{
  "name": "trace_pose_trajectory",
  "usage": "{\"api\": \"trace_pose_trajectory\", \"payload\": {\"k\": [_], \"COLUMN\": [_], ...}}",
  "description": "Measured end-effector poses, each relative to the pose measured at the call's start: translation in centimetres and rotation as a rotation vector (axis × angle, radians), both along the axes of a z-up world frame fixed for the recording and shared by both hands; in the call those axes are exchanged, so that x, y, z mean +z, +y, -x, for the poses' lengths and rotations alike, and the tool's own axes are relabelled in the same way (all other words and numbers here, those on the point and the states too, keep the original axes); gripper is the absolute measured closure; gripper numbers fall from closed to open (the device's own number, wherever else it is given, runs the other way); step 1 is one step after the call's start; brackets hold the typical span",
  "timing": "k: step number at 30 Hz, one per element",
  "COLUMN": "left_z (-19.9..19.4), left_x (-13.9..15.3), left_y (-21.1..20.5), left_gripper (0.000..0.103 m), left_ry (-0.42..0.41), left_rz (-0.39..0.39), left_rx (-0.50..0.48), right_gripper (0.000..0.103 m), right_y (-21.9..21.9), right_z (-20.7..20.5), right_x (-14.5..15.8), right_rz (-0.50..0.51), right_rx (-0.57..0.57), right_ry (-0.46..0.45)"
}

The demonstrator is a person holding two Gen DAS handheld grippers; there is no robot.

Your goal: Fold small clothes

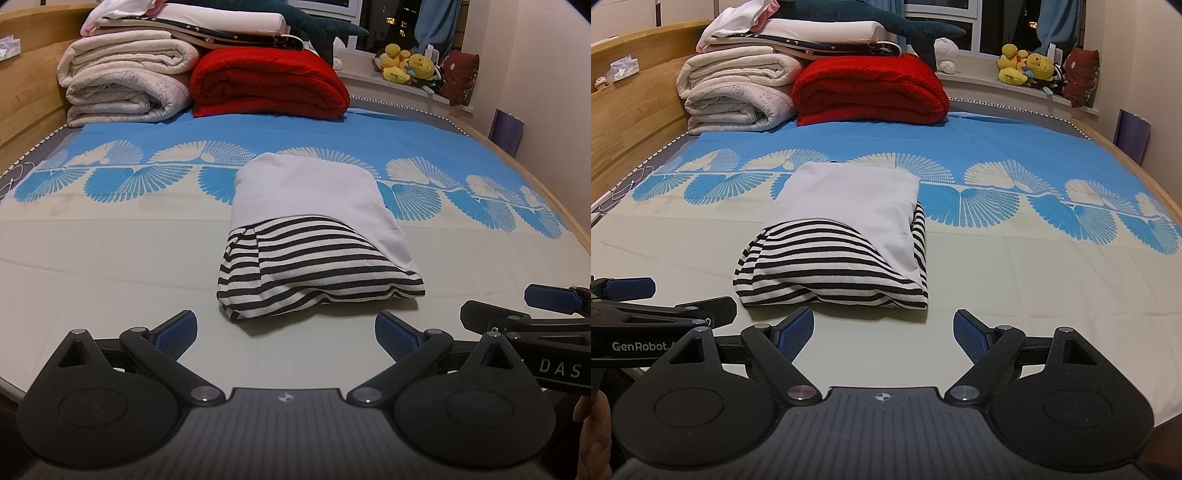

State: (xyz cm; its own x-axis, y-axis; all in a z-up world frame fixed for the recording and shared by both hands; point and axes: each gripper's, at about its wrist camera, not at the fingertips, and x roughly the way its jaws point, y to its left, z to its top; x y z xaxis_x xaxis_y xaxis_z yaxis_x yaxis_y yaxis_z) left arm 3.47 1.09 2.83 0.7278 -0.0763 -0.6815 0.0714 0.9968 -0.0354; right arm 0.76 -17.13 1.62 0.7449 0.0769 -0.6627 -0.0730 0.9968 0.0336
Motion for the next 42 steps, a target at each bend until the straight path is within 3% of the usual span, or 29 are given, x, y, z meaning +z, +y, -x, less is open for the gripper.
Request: {"api": "trace_pose_trajectory", "payload": {"k": [42], "left_z": [0.01], "left_x": [-0.22], "left_y": [-0.42], "left_gripper": [0.0], "left_ry": [0.007], "left_rz": [0.001], "left_rx": [0.01], "right_gripper": [0.019], "right_y": [0.02], "right_z": [0.14], "right_x": [-0.33], "right_rz": [-0.004], "right_rx": [0.007], "right_ry": [0.008]}}
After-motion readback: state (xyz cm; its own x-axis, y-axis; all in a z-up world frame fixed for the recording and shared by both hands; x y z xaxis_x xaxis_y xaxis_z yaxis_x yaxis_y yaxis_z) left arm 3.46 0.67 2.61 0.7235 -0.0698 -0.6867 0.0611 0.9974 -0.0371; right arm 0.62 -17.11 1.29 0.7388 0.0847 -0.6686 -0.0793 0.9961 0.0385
